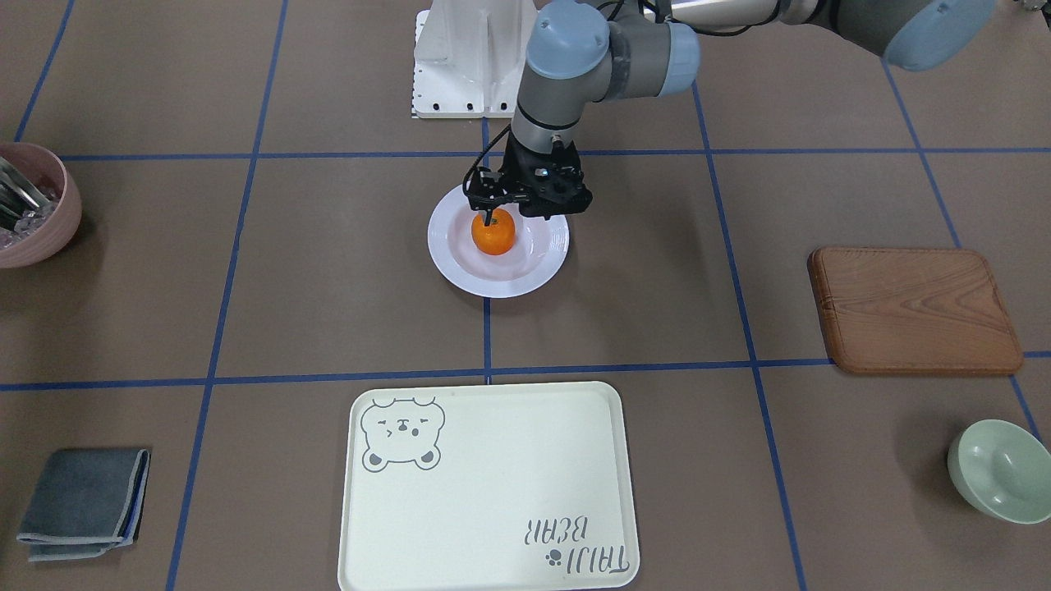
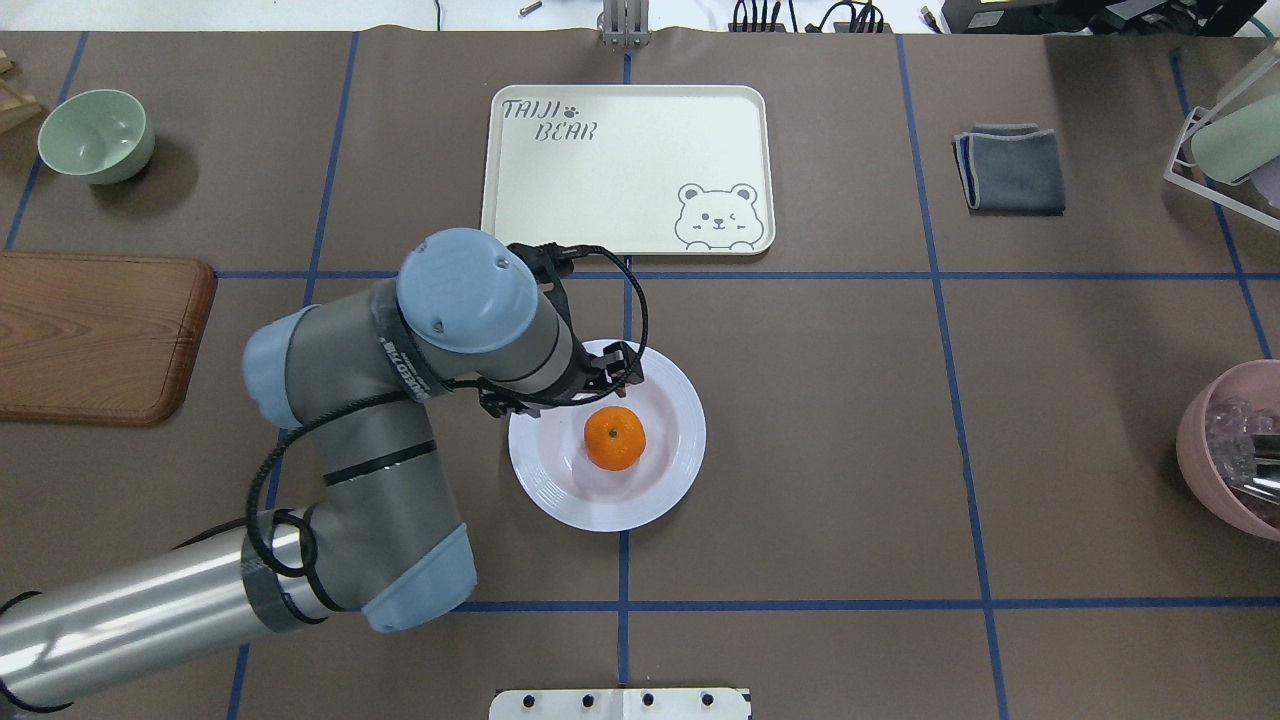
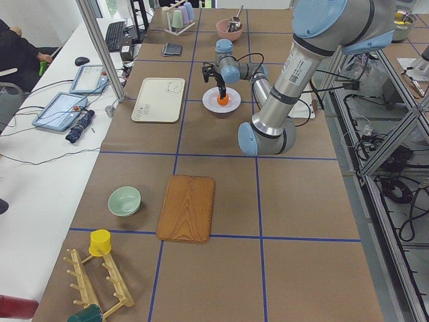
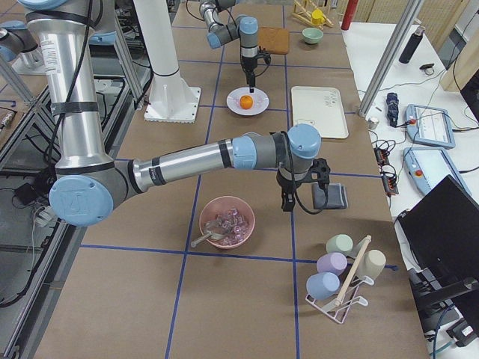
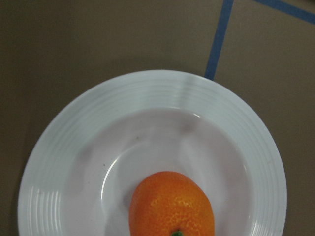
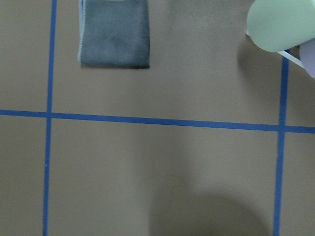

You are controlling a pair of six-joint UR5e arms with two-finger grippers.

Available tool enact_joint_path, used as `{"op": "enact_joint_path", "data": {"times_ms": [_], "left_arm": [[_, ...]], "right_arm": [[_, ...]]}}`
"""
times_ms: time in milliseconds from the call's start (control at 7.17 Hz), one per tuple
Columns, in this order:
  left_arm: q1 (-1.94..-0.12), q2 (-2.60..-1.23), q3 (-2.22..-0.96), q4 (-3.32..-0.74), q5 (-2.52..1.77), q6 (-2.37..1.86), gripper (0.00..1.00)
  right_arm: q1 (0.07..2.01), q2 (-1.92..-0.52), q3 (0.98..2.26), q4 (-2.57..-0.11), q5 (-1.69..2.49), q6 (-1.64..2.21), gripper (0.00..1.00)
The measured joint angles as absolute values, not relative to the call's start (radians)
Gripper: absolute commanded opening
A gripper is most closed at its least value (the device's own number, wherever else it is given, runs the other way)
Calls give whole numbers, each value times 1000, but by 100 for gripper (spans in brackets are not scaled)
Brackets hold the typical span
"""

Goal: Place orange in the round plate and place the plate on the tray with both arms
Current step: 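Release the orange onto the plate and withdraw the left gripper, then reach the right gripper toward the rim of the white plate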

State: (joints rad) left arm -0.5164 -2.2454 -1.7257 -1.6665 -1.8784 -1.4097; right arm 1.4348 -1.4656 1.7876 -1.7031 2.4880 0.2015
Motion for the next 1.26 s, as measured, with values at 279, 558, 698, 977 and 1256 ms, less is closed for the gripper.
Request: {"op": "enact_joint_path", "data": {"times_ms": [279,558,698,977,1256], "left_arm": [[-634,-2156,-1763,-1648,-1880,-1262,98],[-809,-2051,-1774,-1655,-1932,-1171,98],[-911,-1993,-1775,-1661,-1994,-1062,98],[-1091,-1917,-1771,-1665,-2138,-844,98],[-1184,-1859,-1764,-1666,-2199,-702,98]], "right_arm": [[1309,-1464,1816,-1483,2471,506,100],[1190,-1460,1816,-1262,2387,804,100],[1130,-1457,1815,-1172,2331,926,100],[1008,-1430,1805,-1002,2234,1178,100],[874,-1369,1795,-887,2141,1396,100]]}}
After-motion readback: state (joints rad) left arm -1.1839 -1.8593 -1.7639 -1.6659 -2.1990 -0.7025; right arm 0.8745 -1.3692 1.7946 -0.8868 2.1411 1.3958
